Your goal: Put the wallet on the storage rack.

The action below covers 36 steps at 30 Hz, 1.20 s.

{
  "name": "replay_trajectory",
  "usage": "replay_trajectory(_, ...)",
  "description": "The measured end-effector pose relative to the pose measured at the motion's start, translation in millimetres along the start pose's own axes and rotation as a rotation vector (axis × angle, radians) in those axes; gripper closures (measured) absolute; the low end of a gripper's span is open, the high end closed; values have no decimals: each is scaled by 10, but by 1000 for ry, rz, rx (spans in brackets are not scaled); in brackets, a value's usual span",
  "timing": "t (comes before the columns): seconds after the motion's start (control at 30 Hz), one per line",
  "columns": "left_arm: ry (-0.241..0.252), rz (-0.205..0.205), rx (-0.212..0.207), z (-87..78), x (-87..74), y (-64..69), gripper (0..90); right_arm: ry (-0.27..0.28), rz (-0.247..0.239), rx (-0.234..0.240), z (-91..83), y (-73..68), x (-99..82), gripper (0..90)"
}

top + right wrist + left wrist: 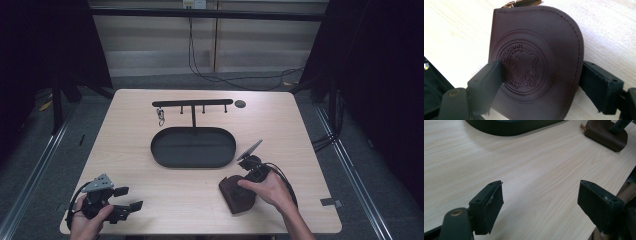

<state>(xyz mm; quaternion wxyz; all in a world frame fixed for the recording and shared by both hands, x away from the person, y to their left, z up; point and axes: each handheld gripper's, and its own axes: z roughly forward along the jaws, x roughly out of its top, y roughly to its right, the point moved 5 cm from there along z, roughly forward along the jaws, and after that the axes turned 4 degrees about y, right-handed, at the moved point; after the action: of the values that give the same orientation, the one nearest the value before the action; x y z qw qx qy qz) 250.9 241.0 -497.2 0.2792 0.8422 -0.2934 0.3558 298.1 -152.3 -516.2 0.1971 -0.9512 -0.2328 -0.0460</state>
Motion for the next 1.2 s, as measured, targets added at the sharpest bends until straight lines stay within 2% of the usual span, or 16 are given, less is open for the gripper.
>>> replay_trajectory(0.27,-17,7,-14,11,-3,31,204,-9,11,12,7,13,5,184)
replay_trajectory(0.43,-13,8,-13,4,-1,17,204,-12,23,14,-3,22,9,213)
replay_trajectory(0.5,-12,0,-13,2,-3,10,204,-12,45,25,-18,43,9,247)
replay_trajectory(0.6,-10,-1,-9,-1,-3,0,204,14,75,24,-66,75,10,347)
replay_trajectory(0.7,-18,3,-15,3,-5,-1,204,23,90,20,-107,97,6,414)
replay_trajectory(0.73,-18,4,-14,3,-5,1,204,22,89,15,-114,90,12,455)
replay_trajectory(0.77,-16,-1,-14,4,-5,8,204,35,83,17,-147,77,28,596)
replay_trajectory(0.8,-16,1,-14,4,-4,7,204,47,80,6,-183,68,47,630)
replay_trajectory(0.97,-14,0,-15,-1,-3,1,204,6,53,-43,-212,8,107,660)
replay_trajectory(1.1,-14,2,-16,-4,-3,-4,204,23,55,-38,-262,-9,134,719)
replay_trajectory(1.2,-13,1,-14,-3,-1,-8,204,12,29,-50,-289,-45,142,748)
